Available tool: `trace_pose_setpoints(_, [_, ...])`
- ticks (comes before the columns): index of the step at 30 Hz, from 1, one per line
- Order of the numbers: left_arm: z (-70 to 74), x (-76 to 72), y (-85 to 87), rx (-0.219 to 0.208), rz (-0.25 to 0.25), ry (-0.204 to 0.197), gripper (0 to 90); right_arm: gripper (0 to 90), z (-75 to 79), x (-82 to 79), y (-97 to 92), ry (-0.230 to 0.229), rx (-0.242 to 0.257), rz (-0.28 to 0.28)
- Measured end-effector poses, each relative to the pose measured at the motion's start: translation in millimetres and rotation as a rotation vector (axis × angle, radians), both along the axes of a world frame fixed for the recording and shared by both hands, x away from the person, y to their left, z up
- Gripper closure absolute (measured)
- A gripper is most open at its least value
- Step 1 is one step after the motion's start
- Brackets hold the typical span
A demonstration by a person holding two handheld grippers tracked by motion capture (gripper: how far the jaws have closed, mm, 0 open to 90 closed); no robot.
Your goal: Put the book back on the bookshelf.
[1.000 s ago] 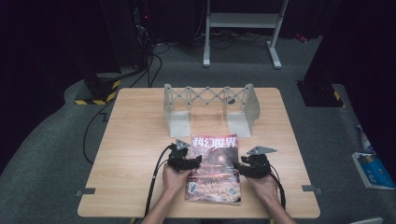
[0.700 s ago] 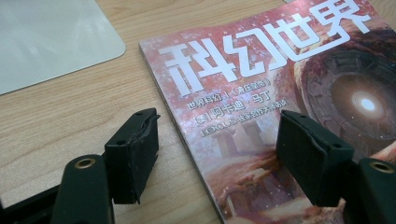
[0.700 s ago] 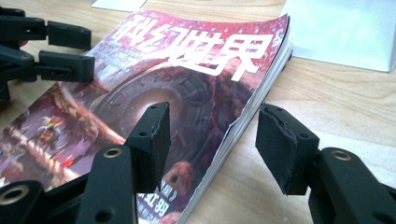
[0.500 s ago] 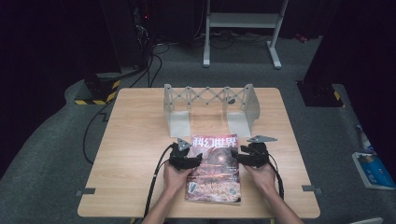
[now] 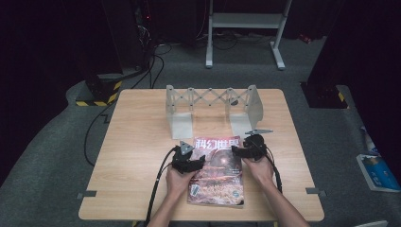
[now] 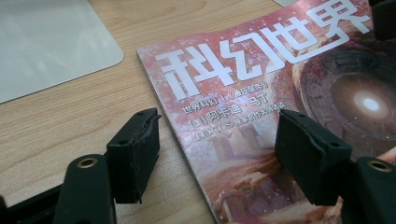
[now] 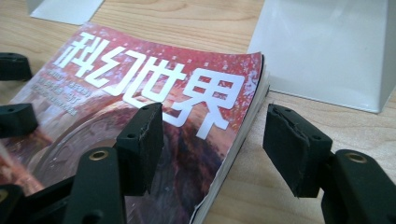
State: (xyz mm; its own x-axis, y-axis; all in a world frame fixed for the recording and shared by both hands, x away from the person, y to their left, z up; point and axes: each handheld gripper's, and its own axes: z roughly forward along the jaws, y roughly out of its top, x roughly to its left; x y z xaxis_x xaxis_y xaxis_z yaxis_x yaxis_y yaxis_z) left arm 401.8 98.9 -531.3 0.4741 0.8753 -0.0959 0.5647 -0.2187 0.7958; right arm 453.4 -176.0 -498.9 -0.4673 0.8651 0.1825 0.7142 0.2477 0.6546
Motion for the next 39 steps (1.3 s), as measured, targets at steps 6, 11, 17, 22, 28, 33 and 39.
trace_pose_setpoints(6, [0.0, -0.1, -0.3, -0.001, -0.001, 0.001, 31.1, 37.1, -4.2, 9.7, 4.4, 0.028, -0.016, -0.008])
trace_pose_setpoints(11, [-0.3, 0.1, -1.4, 0.0, 0.0, -0.001, 30.3, 36.3, -6.5, 14.3, 9.6, 0.047, -0.022, -0.02])
trace_pose_setpoints(17, [-0.5, 0.7, -2.3, 0.004, -0.008, -0.002, 28.3, 34.4, -8.0, 15.7, 8.6, 0.063, -0.021, -0.039])
trace_pose_setpoints(22, [-1.0, 0.5, -4.0, -0.003, -0.012, -0.005, 28.2, 34.5, -8.6, 16.1, 9.5, 0.052, -0.027, -0.032])
trace_pose_setpoints(28, [-0.9, 0.4, -4.7, -0.003, -0.033, -0.004, 28.9, 36.1, -7.8, 16.8, 14.2, 0.068, -0.021, -0.026])
trace_pose_setpoints(33, [-0.9, 0.3, -4.7, 0.0, -0.035, -0.006, 28.9, 38.5, -5.8, 20.0, 11.6, 0.103, 0.003, -0.036])
trace_pose_setpoints(39, [-1.1, 0.2, -5.0, 0.001, -0.034, -0.009, 28.9, 40.7, -5.6, 19.3, 8.9, 0.107, 0.023, -0.044])
